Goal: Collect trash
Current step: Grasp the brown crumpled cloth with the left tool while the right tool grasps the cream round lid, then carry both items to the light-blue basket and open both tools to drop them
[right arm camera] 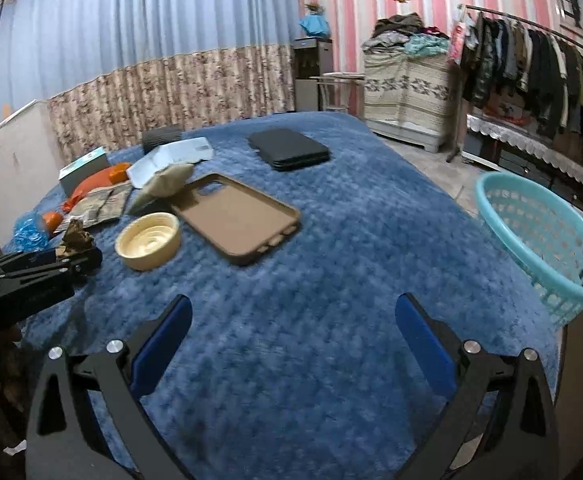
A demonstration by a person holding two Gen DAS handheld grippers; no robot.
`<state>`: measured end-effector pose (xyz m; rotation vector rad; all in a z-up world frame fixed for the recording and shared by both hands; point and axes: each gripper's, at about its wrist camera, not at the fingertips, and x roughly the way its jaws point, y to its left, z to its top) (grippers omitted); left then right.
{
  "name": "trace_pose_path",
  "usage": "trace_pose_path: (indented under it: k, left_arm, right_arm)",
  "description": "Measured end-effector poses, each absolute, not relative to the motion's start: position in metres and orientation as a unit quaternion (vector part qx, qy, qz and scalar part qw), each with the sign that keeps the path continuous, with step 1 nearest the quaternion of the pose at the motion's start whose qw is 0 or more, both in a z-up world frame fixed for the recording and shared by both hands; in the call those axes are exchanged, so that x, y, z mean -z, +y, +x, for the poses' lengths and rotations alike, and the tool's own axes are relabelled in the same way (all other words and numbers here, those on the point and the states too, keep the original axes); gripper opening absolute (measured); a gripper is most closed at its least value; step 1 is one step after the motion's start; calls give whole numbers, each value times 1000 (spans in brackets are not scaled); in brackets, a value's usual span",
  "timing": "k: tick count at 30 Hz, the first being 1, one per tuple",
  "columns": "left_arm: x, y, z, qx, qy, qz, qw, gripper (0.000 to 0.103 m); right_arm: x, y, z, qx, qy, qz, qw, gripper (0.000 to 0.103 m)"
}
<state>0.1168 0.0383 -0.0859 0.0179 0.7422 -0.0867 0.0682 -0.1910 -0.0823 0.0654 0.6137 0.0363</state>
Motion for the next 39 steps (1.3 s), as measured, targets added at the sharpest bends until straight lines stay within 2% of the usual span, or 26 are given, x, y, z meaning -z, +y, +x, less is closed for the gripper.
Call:
trace_pose_path:
  k: [7, 9, 11, 17, 21, 23, 31, 39]
  left_arm:
    - [78, 71, 104, 7, 347, -12, 938, 48]
    - [77, 78, 104, 0, 344, -15, 939, 48]
    - [77, 83, 103, -1, 343, -20, 939, 48]
    - [73, 92, 106, 0, 339, -23, 940, 48]
    - [73, 94, 109, 3, 342, -31, 939, 48]
    - [73, 92, 110, 6, 343, -32, 939, 48]
    - [58, 71, 114, 28, 333, -25, 942, 48]
    - [35, 15, 119, 81, 313, -3, 946, 48]
  right_arm:
    - [76, -145, 91, -80, 304, 21, 949, 98]
    - [78, -130, 101, -92, 316, 10, 944, 88]
    - [82, -118, 113, -105, 334, 8, 937, 84]
    - [89, -98, 132, -126, 358, -1, 925, 82]
    - [96, -89, 145, -130, 375, -10, 918, 72]
    - [98, -89, 148, -135, 378, -7, 916, 60]
    - [64, -134, 122, -143, 330, 37, 932, 60]
    - [39, -230, 97, -51, 299, 45, 952, 60]
